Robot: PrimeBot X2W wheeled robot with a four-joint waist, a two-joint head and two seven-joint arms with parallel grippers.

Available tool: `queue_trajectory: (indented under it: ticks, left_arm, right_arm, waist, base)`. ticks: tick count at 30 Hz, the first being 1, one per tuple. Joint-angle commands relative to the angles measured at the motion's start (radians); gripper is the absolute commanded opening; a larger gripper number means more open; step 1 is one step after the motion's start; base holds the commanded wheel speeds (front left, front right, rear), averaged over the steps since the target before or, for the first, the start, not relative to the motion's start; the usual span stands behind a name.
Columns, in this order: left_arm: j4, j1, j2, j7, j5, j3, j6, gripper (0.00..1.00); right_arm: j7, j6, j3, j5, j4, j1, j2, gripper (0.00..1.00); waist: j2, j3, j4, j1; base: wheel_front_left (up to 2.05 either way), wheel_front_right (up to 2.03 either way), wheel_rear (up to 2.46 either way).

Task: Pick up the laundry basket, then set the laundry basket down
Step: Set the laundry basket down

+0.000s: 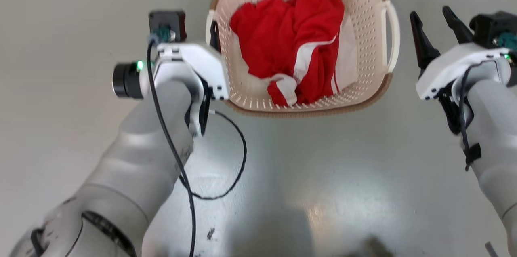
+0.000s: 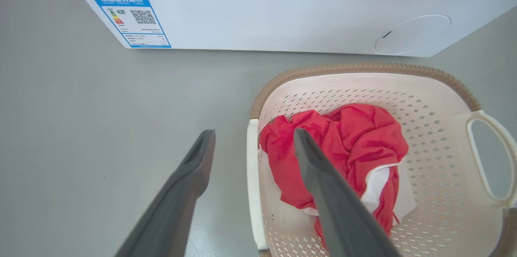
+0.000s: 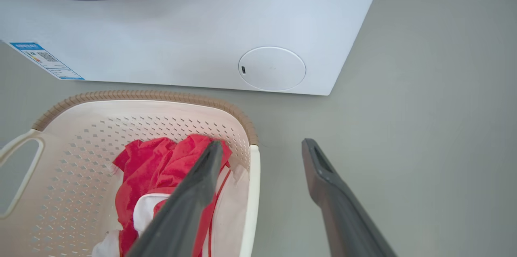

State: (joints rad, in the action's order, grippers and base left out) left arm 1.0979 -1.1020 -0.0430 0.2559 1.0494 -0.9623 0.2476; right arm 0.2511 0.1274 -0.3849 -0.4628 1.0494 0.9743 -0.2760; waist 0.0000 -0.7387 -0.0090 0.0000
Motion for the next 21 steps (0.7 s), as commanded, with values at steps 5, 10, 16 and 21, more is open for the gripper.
queue_trajectory:
  ticks: [5,10,16,21]
  left_arm:
    - [-0.071,0.110,-0.043,0.006,-0.091,0.115,-0.001,1.00]
    - [-0.121,0.213,-0.049,0.006,-0.181,0.207,-0.020,1.00]
    - [-0.173,0.312,-0.052,0.006,-0.276,0.302,-0.048,1.00]
    - [-0.227,0.385,-0.059,0.006,-0.349,0.376,-0.072,1.00]
  right_arm:
    - [0.011,0.003,0.071,0.052,-0.062,-0.113,-0.008,1.00]
    - [0.011,0.003,0.142,0.108,-0.109,-0.189,-0.006,1.00]
    - [0.011,0.003,0.227,0.177,-0.170,-0.262,0.004,1.00]
    - [0.011,0.003,0.266,0.226,-0.228,-0.329,0.013,1.00]
  waist:
    - [0.0000,0.137,0.011,0.0000]
    - [0.0000,0.234,0.019,0.0000]
    - [0.0000,0.335,0.019,0.0000]
    - [0.0000,0.410,0.017,0.0000]
  base:
    - [0.00,0.00,0.00]
    - [0.00,0.00,0.00]
    - [0.00,0.00,0.00]
    - [0.00,0.00,0.00]
